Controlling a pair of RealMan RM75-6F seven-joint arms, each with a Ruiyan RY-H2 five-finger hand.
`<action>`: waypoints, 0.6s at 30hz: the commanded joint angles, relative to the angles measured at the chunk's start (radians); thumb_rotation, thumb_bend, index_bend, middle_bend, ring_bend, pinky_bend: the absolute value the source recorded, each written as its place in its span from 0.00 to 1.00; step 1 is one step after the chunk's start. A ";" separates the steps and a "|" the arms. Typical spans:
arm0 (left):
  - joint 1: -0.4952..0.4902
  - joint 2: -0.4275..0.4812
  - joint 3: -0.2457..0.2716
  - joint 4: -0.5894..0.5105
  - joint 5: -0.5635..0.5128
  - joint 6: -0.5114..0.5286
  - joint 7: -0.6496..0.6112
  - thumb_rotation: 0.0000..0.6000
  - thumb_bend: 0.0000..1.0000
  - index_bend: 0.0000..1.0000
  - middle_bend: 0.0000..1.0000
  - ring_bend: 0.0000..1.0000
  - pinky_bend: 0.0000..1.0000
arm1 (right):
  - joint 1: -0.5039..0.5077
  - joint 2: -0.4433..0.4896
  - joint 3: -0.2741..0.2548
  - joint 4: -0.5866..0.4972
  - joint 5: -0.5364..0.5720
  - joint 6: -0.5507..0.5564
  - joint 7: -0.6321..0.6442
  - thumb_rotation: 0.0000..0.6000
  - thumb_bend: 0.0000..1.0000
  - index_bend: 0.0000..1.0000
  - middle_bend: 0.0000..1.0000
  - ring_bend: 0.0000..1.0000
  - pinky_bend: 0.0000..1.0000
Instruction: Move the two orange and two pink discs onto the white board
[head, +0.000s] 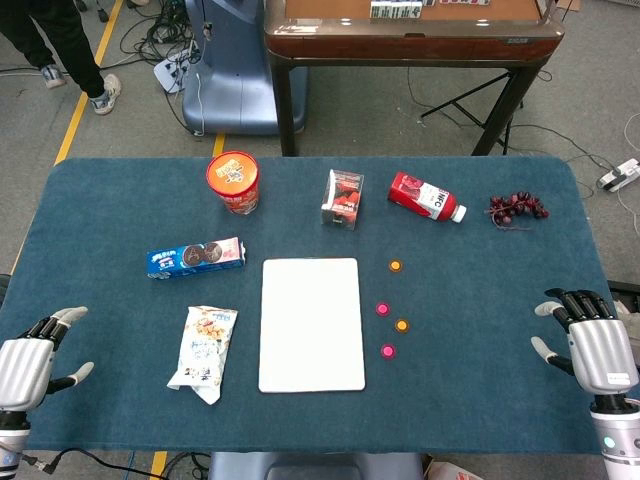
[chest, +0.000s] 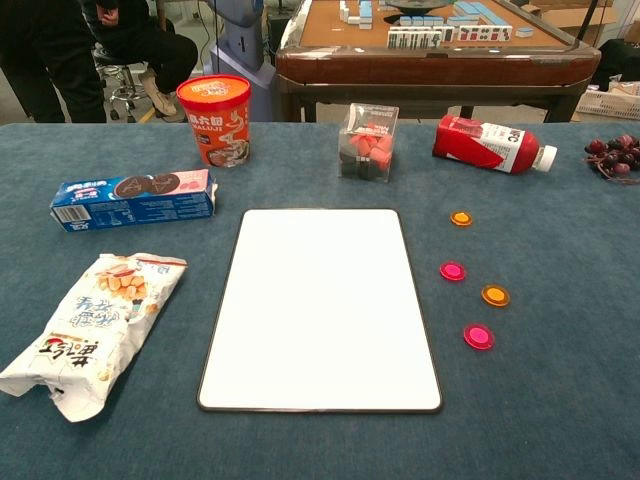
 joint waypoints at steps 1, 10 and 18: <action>0.001 0.002 -0.001 0.000 0.000 0.002 -0.007 1.00 0.07 0.26 0.26 0.31 0.53 | 0.001 0.014 -0.007 -0.026 0.019 -0.028 -0.028 1.00 0.13 0.43 0.29 0.26 0.21; 0.001 0.005 0.000 -0.003 -0.005 -0.002 -0.019 1.00 0.07 0.26 0.26 0.31 0.53 | 0.022 0.011 -0.015 -0.041 0.022 -0.076 -0.054 1.00 0.13 0.43 0.33 0.27 0.36; 0.009 0.013 0.000 -0.009 0.005 0.020 -0.032 1.00 0.07 0.26 0.26 0.31 0.53 | 0.081 0.013 -0.025 -0.095 -0.001 -0.170 -0.234 1.00 0.13 0.43 0.61 0.61 0.69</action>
